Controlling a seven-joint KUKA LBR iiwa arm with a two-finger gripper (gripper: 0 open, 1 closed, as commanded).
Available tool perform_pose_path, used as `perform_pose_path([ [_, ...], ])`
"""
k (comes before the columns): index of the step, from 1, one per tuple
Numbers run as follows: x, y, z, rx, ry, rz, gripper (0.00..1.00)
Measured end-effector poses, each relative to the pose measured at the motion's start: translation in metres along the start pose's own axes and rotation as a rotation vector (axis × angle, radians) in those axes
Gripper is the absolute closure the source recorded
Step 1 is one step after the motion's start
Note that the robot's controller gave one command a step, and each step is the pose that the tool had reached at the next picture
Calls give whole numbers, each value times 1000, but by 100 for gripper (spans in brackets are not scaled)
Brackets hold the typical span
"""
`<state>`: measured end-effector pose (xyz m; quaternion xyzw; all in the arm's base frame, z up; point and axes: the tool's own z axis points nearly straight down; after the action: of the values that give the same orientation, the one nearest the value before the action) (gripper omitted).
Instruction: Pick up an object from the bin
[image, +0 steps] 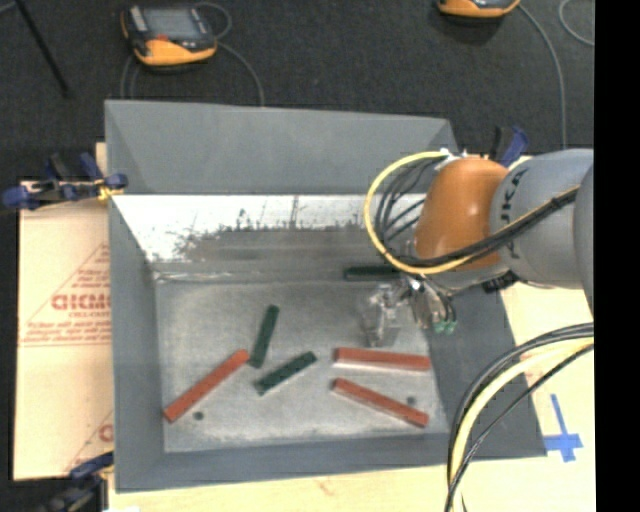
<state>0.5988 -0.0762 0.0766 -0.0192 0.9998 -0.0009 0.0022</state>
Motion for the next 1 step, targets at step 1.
perform_pose_path([
  [1,0,0,0,0,-1,-1,100],
])
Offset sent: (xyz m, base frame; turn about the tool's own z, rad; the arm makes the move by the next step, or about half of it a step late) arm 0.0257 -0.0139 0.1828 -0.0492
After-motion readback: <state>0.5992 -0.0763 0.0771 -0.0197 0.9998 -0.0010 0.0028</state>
